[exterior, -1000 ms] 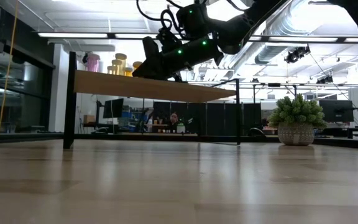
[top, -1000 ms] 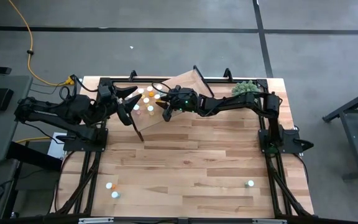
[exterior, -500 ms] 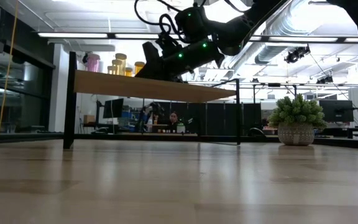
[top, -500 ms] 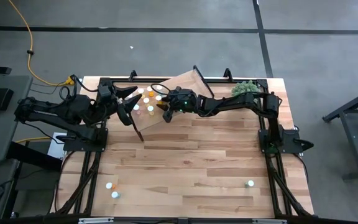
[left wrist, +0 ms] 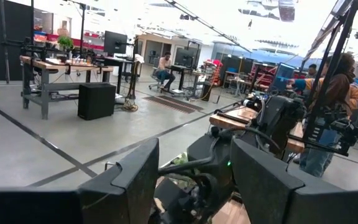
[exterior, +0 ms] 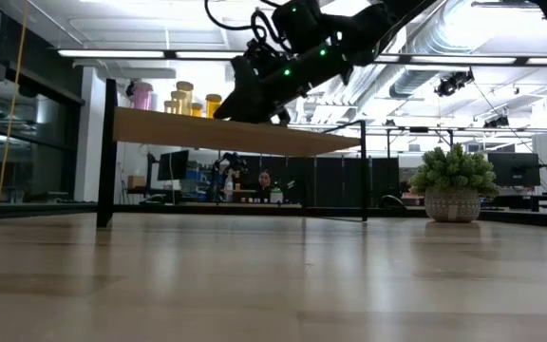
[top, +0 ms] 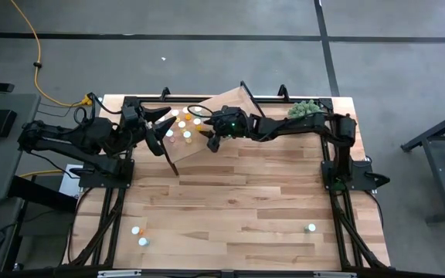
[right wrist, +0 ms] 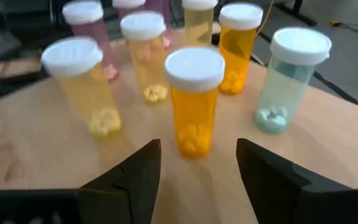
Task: Pick and place medicine bottles onto shelf by color
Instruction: Put the right orange pill bottle on the shelf aligned with the other orange pill bottle
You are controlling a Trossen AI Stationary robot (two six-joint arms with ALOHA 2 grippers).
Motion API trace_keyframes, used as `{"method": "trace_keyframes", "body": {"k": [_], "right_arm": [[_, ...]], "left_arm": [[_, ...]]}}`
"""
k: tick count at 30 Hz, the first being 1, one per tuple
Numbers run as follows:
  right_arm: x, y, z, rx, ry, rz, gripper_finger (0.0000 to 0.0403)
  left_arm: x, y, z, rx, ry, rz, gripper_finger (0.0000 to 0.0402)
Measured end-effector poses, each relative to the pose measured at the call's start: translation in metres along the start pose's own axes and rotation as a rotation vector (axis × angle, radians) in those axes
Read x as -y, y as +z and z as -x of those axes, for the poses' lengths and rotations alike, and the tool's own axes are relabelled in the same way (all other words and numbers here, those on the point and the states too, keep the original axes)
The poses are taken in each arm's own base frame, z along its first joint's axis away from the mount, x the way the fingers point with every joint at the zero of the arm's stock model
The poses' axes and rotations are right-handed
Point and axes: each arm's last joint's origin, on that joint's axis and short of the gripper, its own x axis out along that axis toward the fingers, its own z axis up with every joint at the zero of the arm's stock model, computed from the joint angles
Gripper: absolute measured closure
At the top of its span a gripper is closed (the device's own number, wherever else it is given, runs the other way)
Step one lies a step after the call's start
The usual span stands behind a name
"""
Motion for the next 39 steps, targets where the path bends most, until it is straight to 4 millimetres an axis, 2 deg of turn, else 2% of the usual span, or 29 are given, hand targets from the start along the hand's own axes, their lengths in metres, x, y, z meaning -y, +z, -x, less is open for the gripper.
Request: {"method": "trace_keyframes", "body": {"k": [5, 12, 15, 19, 20, 27, 31, 39], "right_arm": [[0.003, 0.005, 0.014, -0.069, -0.004, 0.059, 0.0201], [0.012, 0.026, 0.032, -0.008, -0.023, 0.052, 0.0211], [0.010, 0.030, 0.034, 0.023, -0.025, 0.017, 0.0253], [0.006, 0.023, 0.028, -0.005, -0.025, -0.005, 0.0367], [0.006, 0.021, 0.026, -0.010, -0.027, -0.008, 0.0384], [0.005, 0.002, 0.007, -0.043, -0.027, -0.074, 0.0400], [0.001, 0.006, 0.005, 0.016, -0.031, -0.095, 0.0400], [0.000, 0.006, 0.005, 0.010, -0.009, -0.123, 0.0402]], "left_arm": [[0.000, 0.000, 0.000, 0.000, 0.000, 0.000, 0.0213], [0.000, 0.000, 0.000, 0.000, 0.000, 0.000, 0.0213], [0.000, 0.000, 0.000, 0.000, 0.000, 0.000, 0.0213], [0.000, 0.000, 0.000, 0.000, 0.000, 0.000, 0.0213], [0.000, 0.000, 0.000, 0.000, 0.000, 0.000, 0.0213], [0.000, 0.000, 0.000, 0.000, 0.000, 0.000, 0.0213], [0.000, 0.000, 0.000, 0.000, 0.000, -0.001, 0.0213], [0.000, 0.000, 0.000, 0.000, 0.000, 0.000, 0.0213]]}}
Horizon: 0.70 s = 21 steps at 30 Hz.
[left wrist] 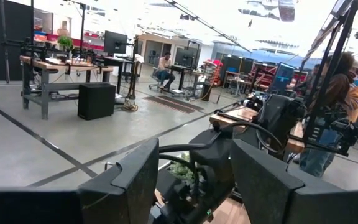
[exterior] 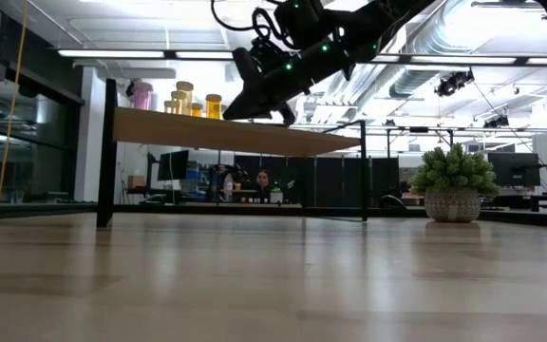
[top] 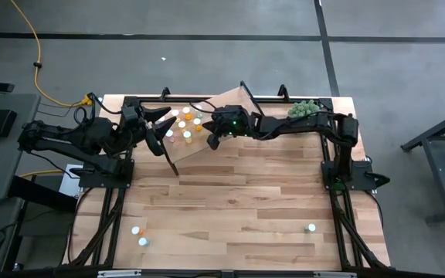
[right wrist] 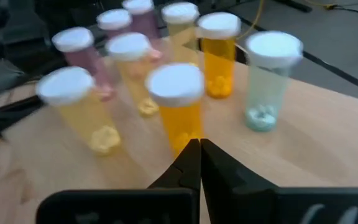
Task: Pick and place medicine bottles onto shelf by color
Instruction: Put the right orange pill bottle on the shelf aligned with the other orange pill bottle
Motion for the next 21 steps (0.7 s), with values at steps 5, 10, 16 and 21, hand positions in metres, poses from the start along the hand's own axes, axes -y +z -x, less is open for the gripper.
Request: {"method": "trace_keyframes", "body": {"k": [5, 10, 16, 21], "right_arm": [[-0.001, 0.002, 0.000, 0.017, 0.010, -0.032, 0.0403], [-0.001, 0.003, 0.000, 0.034, 0.012, -0.046, 0.0403], [-0.002, 0.001, -0.002, 0.035, 0.014, -0.054, 0.0403], [0.000, -0.009, -0.011, 0.011, 0.008, -0.079, 0.0403]], "left_arm": [[0.000, 0.000, 0.000, 0.000, 0.000, 0.000, 0.0213], [0.000, 0.000, 0.000, 0.000, 0.000, 0.000, 0.0213], [0.000, 0.000, 0.000, 0.000, 0.000, 0.000, 0.0213], [0.000, 0.000, 0.000, 0.000, 0.000, 0.001, 0.0213]]}}
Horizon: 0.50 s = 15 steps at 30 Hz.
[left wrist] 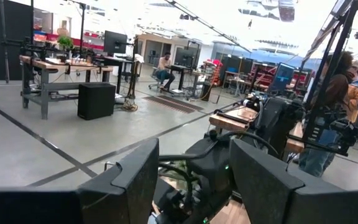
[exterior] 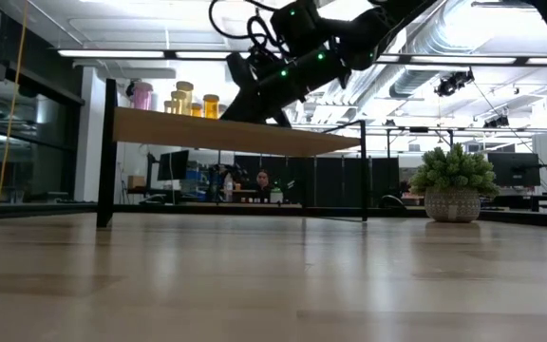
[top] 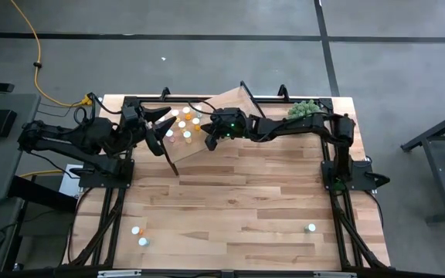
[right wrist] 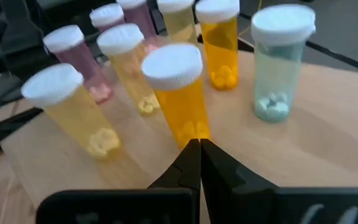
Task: Pick and place medicine bottles onto shelf by color
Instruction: Put the right orange pill bottle on the shelf aligned with the other orange pill bottle
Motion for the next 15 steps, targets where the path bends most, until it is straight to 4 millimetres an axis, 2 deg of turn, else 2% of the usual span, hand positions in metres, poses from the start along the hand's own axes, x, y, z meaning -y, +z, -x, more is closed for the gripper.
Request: {"method": "trace_keyframes", "body": {"k": [15], "right_arm": [[-0.0025, 0.0053, 0.0003, 0.063, -0.009, -0.002, 0.0403]], "left_arm": [[0.0000, 0.0000, 0.0000, 0.000, 0.000, 0.000, 0.0213]]}}
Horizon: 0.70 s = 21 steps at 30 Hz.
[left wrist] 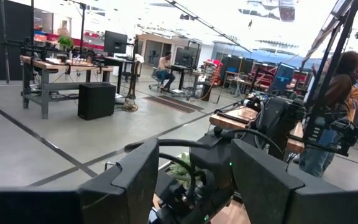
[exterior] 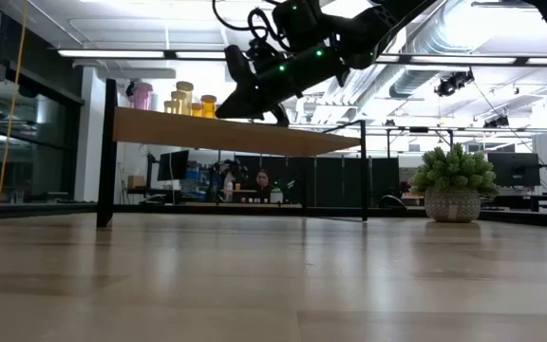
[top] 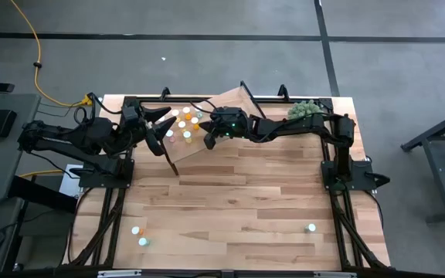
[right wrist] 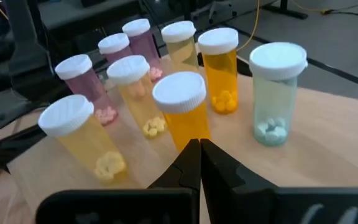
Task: Pick and place medicine bottles onto shelf by color
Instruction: Put the right orange pill bottle on the shelf aligned with the other orange pill bottle
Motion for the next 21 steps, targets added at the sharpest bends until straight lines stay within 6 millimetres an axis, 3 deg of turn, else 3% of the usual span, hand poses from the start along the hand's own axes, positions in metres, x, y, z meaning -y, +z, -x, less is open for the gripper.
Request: {"method": "trace_keyframes", "body": {"k": [21], "right_arm": [[0.001, -0.008, -0.008, 0.011, 0.007, -0.017, 0.0403]], "left_arm": [[0.000, 0.000, 0.000, 0.000, -0.001, 0.018, 0.0213]]}}
